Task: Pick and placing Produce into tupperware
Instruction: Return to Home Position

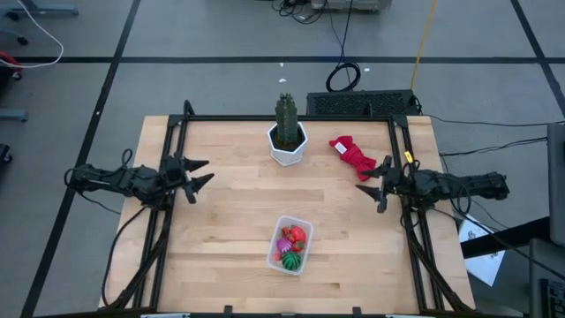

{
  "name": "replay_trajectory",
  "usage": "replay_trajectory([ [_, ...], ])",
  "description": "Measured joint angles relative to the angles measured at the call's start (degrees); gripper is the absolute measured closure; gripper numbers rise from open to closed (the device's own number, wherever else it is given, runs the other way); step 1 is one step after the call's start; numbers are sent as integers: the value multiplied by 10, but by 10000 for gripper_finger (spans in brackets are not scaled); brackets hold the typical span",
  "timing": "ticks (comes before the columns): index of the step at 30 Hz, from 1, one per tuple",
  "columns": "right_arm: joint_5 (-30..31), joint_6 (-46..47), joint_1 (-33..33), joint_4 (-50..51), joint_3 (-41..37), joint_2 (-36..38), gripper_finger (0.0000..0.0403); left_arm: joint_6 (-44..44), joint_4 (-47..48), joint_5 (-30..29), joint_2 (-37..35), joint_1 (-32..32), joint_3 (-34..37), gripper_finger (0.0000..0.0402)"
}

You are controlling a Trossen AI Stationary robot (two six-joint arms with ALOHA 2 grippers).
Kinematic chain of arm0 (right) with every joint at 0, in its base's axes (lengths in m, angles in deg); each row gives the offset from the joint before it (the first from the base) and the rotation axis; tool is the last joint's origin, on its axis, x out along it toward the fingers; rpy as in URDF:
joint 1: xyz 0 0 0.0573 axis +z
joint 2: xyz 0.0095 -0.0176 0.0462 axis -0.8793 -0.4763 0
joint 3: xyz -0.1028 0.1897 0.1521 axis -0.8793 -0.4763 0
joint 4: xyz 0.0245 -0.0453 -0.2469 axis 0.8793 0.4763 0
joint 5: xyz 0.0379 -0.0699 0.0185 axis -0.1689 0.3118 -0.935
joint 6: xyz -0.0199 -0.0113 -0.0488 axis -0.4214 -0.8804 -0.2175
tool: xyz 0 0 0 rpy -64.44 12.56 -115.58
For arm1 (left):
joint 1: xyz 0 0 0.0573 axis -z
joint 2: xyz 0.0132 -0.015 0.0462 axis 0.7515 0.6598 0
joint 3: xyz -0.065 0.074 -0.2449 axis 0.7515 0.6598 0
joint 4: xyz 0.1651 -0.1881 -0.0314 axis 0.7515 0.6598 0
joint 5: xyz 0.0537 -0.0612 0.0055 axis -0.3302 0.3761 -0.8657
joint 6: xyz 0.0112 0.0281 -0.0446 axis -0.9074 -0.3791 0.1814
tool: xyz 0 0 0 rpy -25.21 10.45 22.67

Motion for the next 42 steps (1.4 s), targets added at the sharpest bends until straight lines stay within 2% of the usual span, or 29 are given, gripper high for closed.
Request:
replay_trajectory([
  [4, -74, 0, -23, -2, 0, 0, 193, 2, -6, 2, 0, 0, 0, 135],
  [10, -84, -16, -28, -9, 0, 0, 193, -26, -45, 30, 0, 0, 0, 135],
  [15, -138, -15, -28, -9, 0, 0, 193, -35, -49, 33, 0, 0, 0, 135],
  [20, -154, -16, -28, -14, -11, 0, 193, -37, -46, 38, 0, 0, 0, 135],
  [24, -158, -3, -28, -83, -47, 0, 193, -37, -51, 37, 0, 0, 0, 135],
  [28, -196, 0, -27, -138, -69, 0, 193, -34, -56, 37, 0, 0, 0, 135],
  [35, -198, 43, -27, -147, -71, 0, 193, -7, -26, 39, 0, 0, 0, 135],
  [42, -197, 32, -27, -171, -71, 0, 193, -24, -16, 37, 0, 0, 0, 135],
])
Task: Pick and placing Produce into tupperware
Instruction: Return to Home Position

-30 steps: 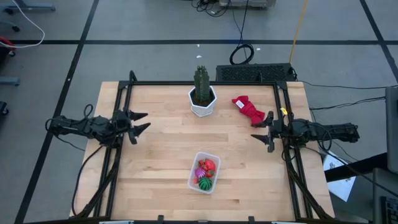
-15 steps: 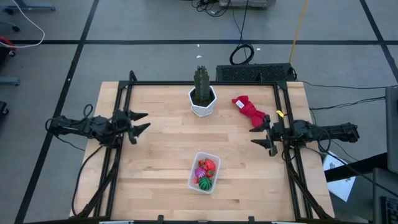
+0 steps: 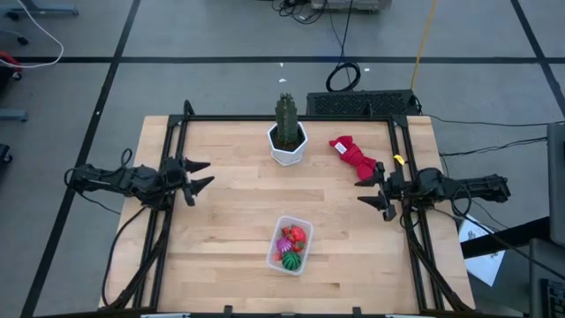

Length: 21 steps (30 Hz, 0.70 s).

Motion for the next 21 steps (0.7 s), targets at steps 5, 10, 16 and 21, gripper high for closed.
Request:
replay_trajectory([
  [5, 2, -2, 0, 0, 0, 0, 193, 7, 10, -2, 0, 0, 0, 135],
  [10, 2, -2, 0, 0, -1, 0, 193, -6, 11, -6, -2, 0, 0, 135],
  [16, 5, -2, 0, 0, -1, 0, 193, -1, 9, -27, -2, 0, 0, 135],
  [21, 25, 1, 0, 0, -1, 0, 193, 36, 8, -27, -2, 0, 0, 135],
])
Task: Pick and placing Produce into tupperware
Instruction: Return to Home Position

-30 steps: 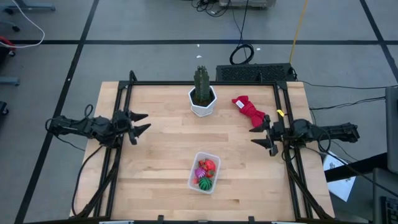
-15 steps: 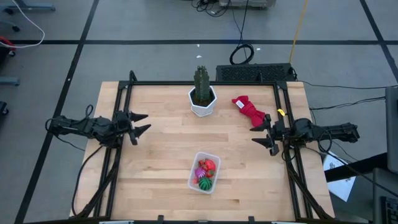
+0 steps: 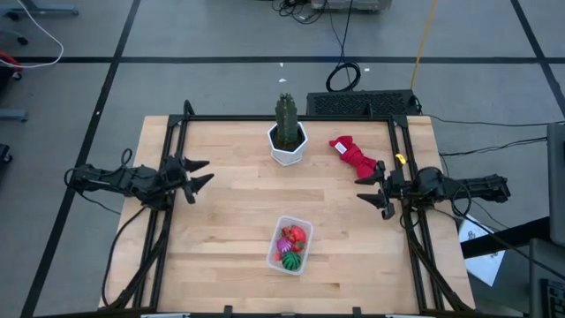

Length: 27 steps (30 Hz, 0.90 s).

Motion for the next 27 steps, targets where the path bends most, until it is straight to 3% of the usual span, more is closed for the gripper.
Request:
replay_trajectory([
  [6, 0, 25, 0, 1, 0, 0, 193, 69, 1, 34, 0, 0, 0, 135],
  [27, -1, 26, 0, 1, 0, 0, 193, 68, -1, 37, 0, 0, 0, 135],
])
